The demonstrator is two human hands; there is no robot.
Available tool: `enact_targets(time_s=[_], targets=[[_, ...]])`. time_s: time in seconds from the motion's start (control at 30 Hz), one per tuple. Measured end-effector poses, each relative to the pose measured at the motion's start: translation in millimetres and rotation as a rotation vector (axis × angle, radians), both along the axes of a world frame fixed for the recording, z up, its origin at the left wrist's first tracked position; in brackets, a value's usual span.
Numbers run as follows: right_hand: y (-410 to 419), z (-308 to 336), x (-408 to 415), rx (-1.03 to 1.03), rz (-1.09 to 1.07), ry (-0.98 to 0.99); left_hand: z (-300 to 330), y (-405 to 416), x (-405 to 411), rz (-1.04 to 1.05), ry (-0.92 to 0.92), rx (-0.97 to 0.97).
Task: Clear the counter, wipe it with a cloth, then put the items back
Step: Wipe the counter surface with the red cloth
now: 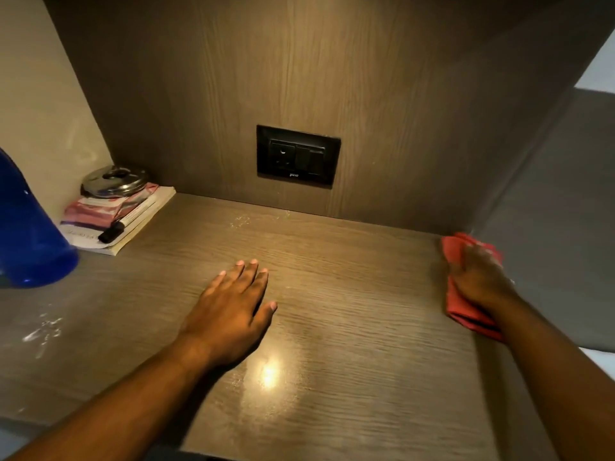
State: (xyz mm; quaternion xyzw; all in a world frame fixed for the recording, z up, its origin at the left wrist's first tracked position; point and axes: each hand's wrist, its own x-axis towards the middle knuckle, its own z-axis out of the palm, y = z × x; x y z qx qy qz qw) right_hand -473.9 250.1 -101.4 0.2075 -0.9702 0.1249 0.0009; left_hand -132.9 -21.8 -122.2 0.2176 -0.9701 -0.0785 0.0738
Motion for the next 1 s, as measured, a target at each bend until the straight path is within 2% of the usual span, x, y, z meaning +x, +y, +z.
enact_targets(time_s=[0.1, 0.2, 0.3, 0.4, 0.47, 0.57, 0.63, 0.83, 0.93, 1.0], targets=[[-1.0, -4.0, -10.6, -0.005, -0.225, -0.084, -1.4, 0.7, -1.3, 0.012, 0.018, 0.006], [-23.1, -1.3, 1.8, 0.035, -0.265, 0.003, -2.3, 1.5, -1.0, 0.011, 0.011, 0.009], [-61.0, 7.0, 28.3, 0.06, -0.121, 0.094, -1.0, 1.2, -1.1, 0.016, 0.009, 0.016], [-129.8, 1.4, 83.1, 0.1, 0.092, -0.05, 1.3, 1.6, -1.3, 0.012, -0.01, 0.011], [-165.8, -5.3, 122.1, 0.101, 0.314, -0.048, 3.8, 2.4, -1.1, 0.013, -0.02, 0.016], [-156.4, -7.2, 136.8, 0.111, 0.504, -0.022, 6.6, 2.9, 0.0, 0.009, -0.037, 0.019], [-126.0, -6.0, 111.8, 0.128, 0.525, -0.028, 6.2, 0.5, 1.9, 0.009, -0.031, 0.018], [-17.3, -1.5, -1.0, 0.057, 0.042, 0.029, 2.0, 2.2, 0.7, 0.009, -0.011, 0.001], [-22.2, 0.9, -22.7, 0.104, -0.101, -0.063, -1.7, -1.8, 0.4, 0.003, -0.006, -0.026], [-31.2, 0.1, -20.5, 0.088, -0.21, -0.04, -5.0, -1.6, -0.1, 0.003, 0.003, -0.028]])
